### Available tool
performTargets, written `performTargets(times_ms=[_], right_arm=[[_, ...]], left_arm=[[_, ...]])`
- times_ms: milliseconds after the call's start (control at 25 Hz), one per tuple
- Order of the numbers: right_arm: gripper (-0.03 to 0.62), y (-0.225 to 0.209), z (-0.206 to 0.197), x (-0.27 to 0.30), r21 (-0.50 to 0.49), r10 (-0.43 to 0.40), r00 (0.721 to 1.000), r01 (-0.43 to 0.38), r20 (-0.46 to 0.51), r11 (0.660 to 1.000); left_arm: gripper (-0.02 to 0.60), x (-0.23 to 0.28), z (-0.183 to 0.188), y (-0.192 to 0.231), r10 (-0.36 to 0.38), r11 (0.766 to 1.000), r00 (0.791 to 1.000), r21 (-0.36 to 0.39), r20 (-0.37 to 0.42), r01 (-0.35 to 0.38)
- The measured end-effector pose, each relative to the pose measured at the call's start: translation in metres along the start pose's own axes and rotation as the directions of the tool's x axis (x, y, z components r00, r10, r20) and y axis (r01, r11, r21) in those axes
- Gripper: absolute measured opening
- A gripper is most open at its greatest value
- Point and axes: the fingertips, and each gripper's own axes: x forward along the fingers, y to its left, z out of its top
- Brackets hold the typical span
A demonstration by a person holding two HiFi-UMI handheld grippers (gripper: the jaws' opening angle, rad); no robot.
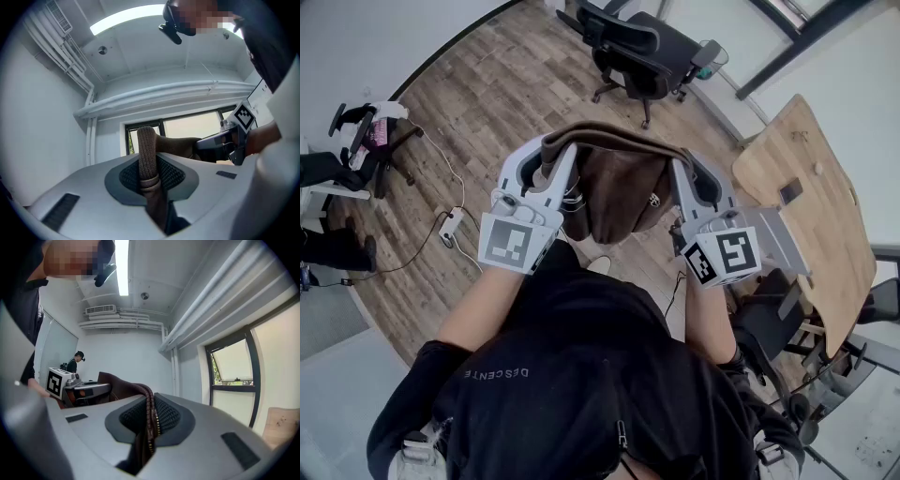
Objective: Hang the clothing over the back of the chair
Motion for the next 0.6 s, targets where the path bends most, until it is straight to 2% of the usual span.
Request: performTargets(times_ms=[400,600], right_arm=[[0.041,0.028,-0.015,-0.012,0.018,-0.028,1.0,0.028,0.001,0.999],[0.043,0.043,-0.015,-0.008,0.013,0.0,1.0,0.0,0.006,1.0]], left_arm=[[0.064,-0.03,-0.002,-0.007,0.044,0.999,0.999,0.011,-0.01,-0.044],[0.055,-0.037,-0.003,-0.001,0.063,0.998,0.998,-0.004,-0.012,-0.063]])
